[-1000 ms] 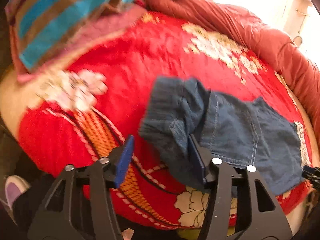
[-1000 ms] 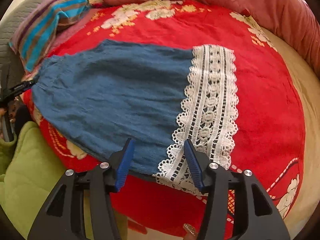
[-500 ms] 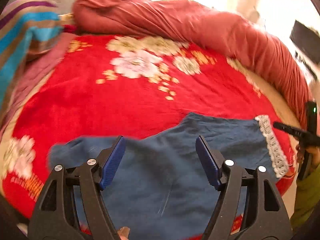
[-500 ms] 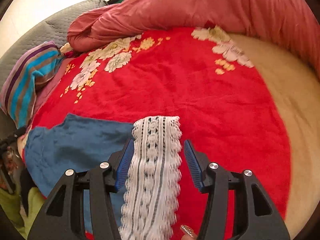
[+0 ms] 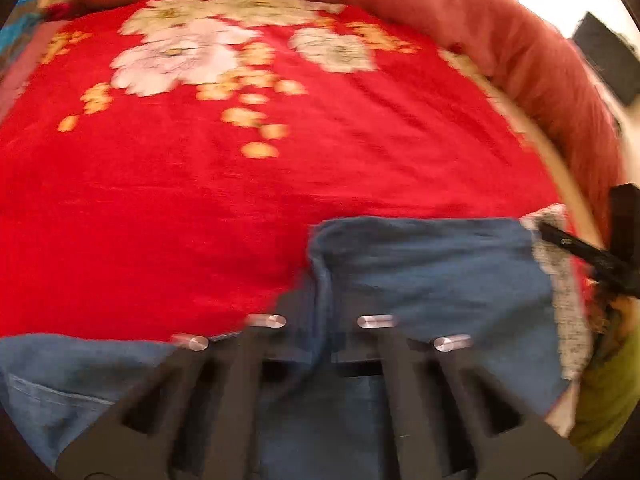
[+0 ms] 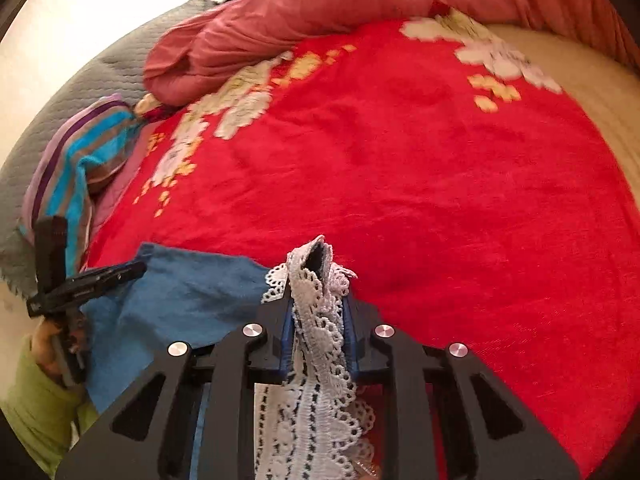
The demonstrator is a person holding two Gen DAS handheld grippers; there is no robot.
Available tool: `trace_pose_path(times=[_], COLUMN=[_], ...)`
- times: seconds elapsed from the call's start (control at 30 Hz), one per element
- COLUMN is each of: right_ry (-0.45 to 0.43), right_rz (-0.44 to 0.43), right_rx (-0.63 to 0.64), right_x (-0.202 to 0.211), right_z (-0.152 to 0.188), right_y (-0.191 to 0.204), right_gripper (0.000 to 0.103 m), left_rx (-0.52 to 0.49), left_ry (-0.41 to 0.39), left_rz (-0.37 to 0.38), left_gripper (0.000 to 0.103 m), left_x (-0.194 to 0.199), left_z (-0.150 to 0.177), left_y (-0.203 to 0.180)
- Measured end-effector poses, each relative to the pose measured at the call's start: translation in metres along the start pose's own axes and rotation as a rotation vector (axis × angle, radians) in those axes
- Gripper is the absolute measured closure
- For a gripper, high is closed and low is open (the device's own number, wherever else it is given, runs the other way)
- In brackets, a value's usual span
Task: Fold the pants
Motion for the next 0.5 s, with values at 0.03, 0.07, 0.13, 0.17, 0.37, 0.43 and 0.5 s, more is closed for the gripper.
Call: trace_pose_path(times=[0.03,0.07,0.13,0.17,0.37,0.43,0.5], right_ry=[-0.035,-0.065,-0.107,-0.115,-0.005,-0.014,-0.023], right_rz=[0.002,0.007,0.058,0.084,0.208,0.226,0.23], right_rx=[0.022,0.039,0.077,0.092,0.144,0.158,0.149], right_x=[0.009,0.017,0.025,0.024,-0.025,-0.029,-0.024], right_z=[-0.004,-0.01,-0.021,-0.024,-0.021,-0.017,-0.017], right_y=[0.003,0.004,0.006,0.006,-0.004,-0.003,-0.006], right_gripper=[0.086,0.086,0.086,0.086,0.085,0.082,0.078], left_rx=[-0.025,-0.044,-0.068,-0.072,-0.071,-0.06,-0.051], left_ry=[-0.021,-0.041,-0.071,-0.079,-0.046,-0.063,-0.075], left_rz=[-0.033,-0.048,-0.071,-0.087,-0.153,-0.146,-0.124], left_gripper=[0.103,0.103,0.103,0.103,0.103,0.101,0.099], left_x=[0.006,0.01,0.015,0.015,-0.019,-0.022,-0.018], left_z=[-0.004,-0.007,-0.016,-0.02,-0.02,-0.016,-0.016], left_y=[-0.006,-0.01,-0.015,-0.017,-0.01,-0.002,0.001])
Point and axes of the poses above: each gripper's, at about its wrist camera, not at the fingertips, and x roughly against the way its jaws point, y to its left, z to its underside, the point moved 3 cm from there along -x, roughly the way its jaws point, and after that the axes turned 9 degrees about z, right-handed, at the moved point
